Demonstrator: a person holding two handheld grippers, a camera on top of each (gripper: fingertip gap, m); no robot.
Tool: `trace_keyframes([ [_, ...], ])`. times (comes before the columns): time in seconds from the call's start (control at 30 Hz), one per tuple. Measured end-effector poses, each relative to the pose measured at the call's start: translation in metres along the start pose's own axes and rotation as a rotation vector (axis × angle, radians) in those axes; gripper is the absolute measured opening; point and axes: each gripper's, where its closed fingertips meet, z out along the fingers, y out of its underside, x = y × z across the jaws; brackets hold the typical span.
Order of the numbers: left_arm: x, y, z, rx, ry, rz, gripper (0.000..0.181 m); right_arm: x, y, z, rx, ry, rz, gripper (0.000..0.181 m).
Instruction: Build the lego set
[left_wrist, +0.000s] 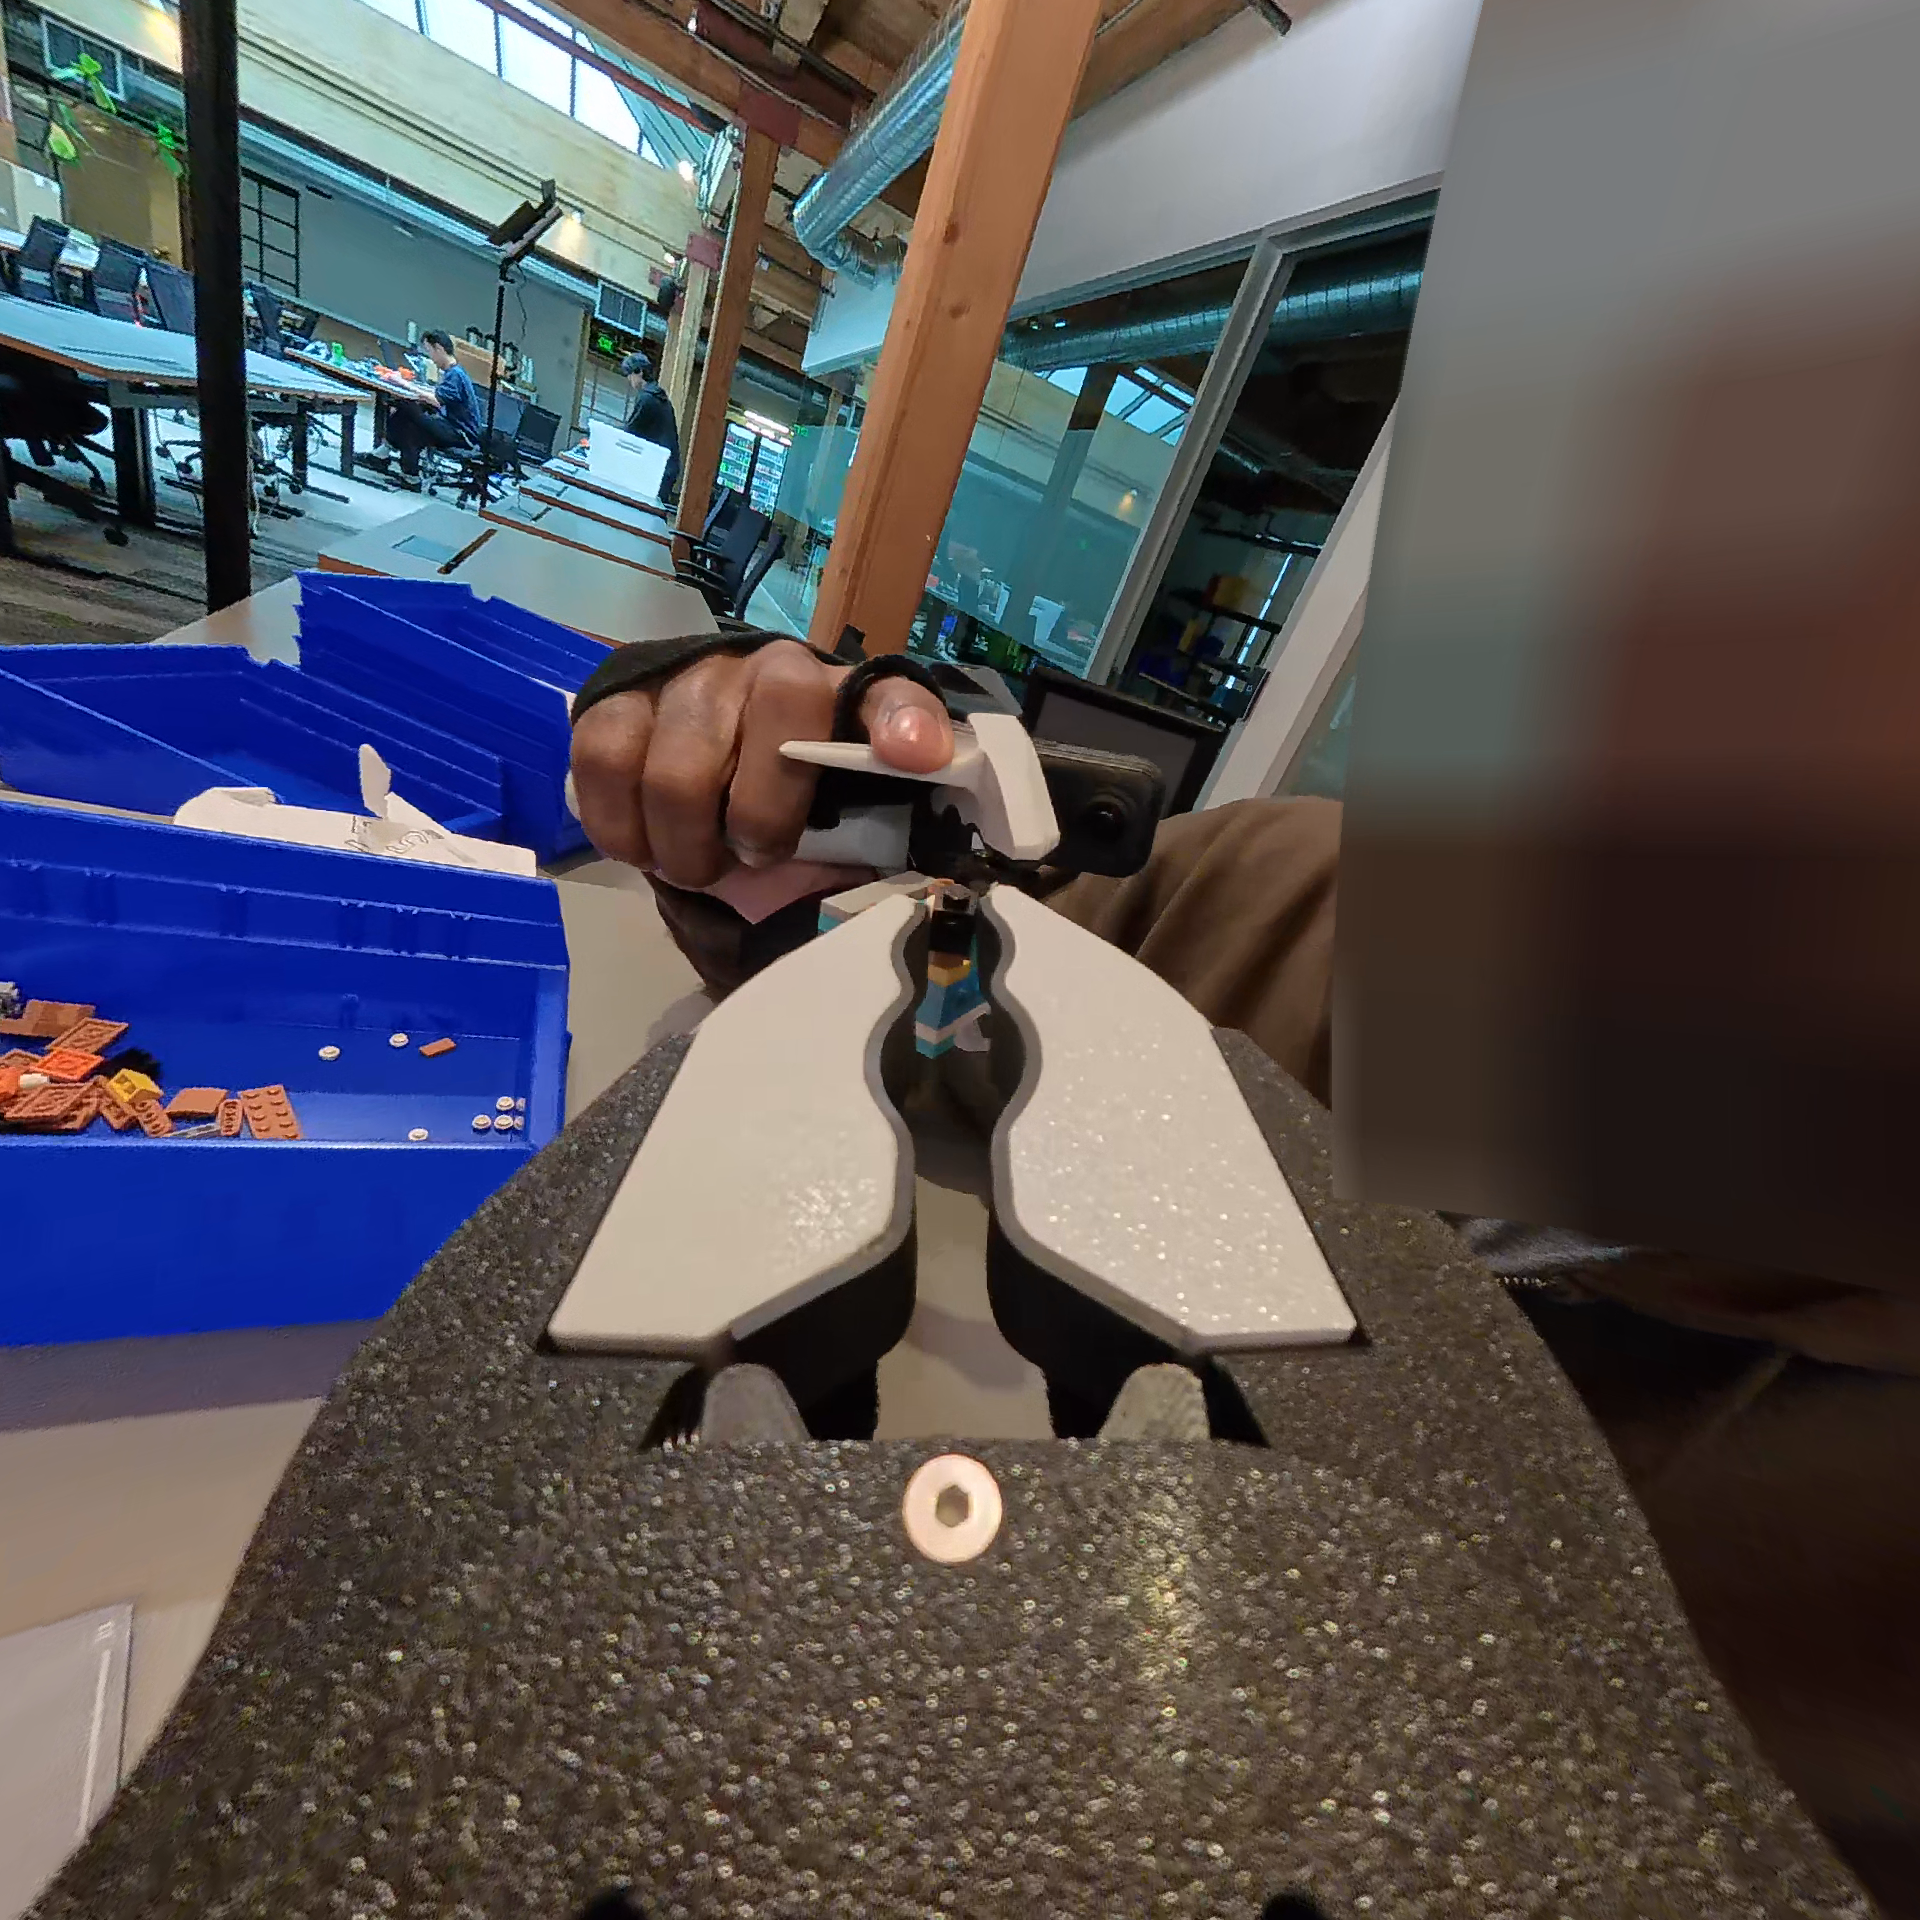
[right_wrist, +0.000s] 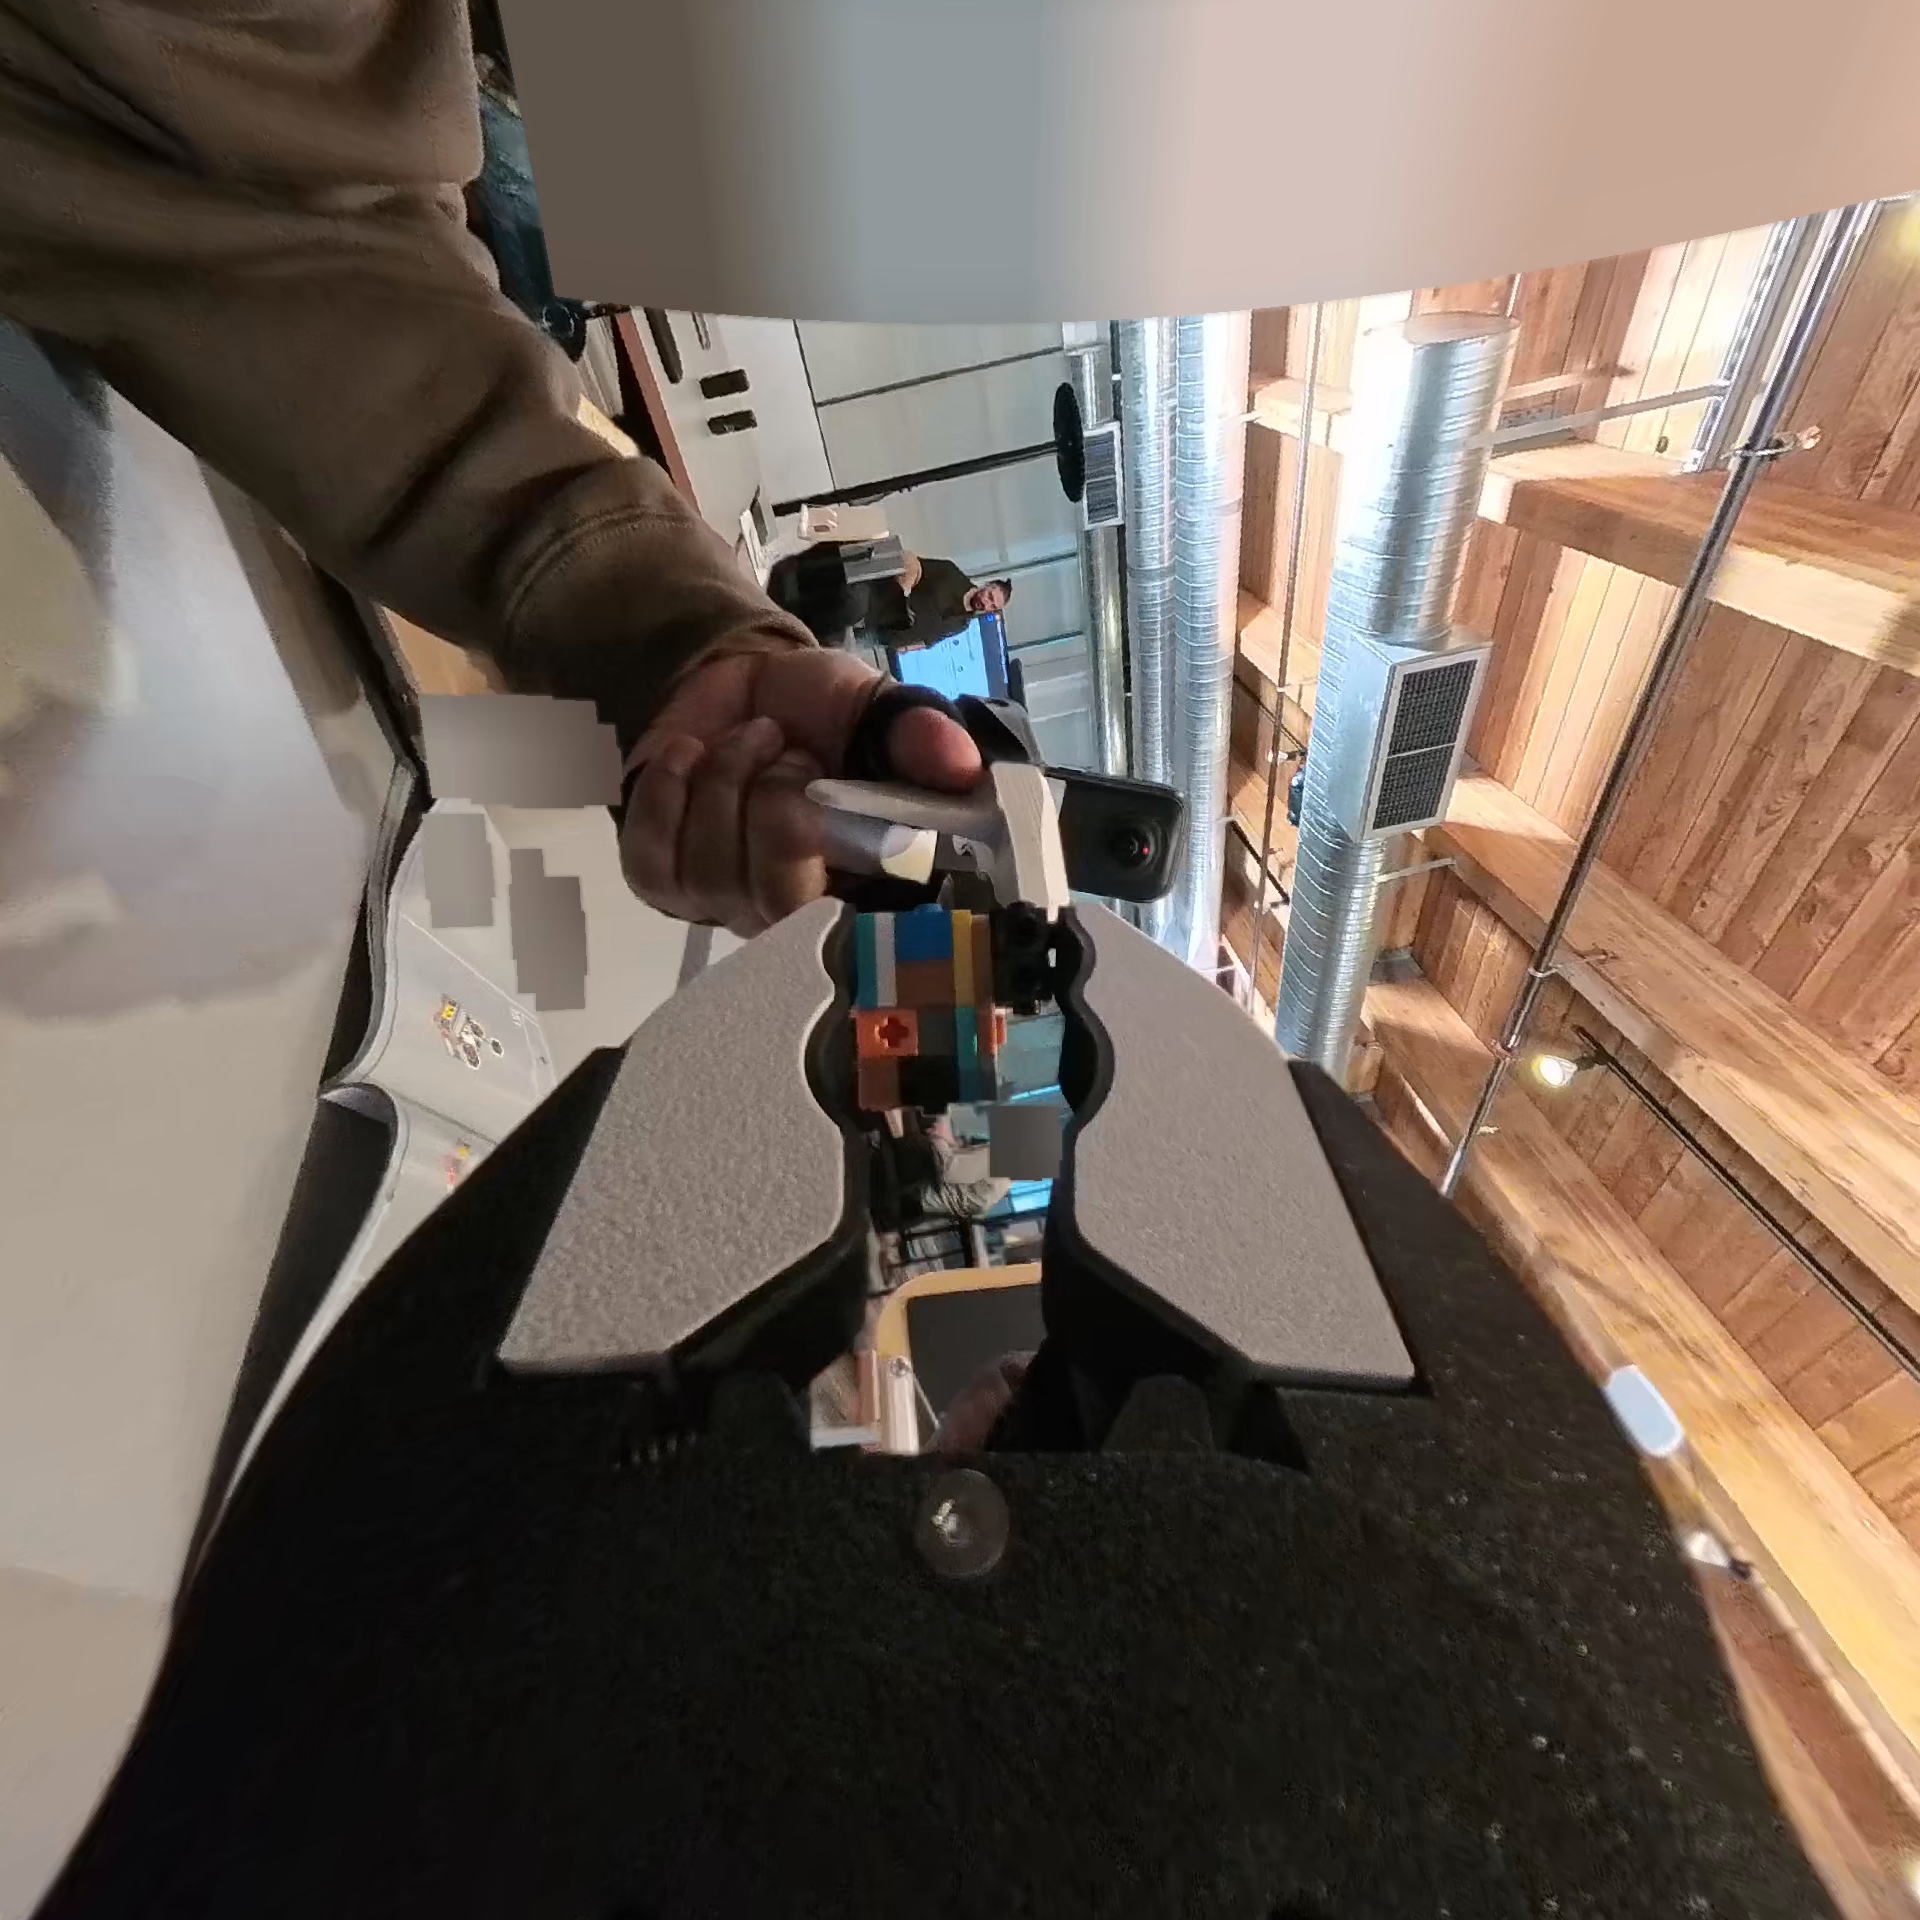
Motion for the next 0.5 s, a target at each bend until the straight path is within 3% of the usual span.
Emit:
trace_keyframes([
  [0.5,-0.0001,0.0059,0.0028,-0.011,0.022,0.017,0.014,-0.0031,-0.0024,-0.0039,0.037,0.018,0.020,0.036],
])
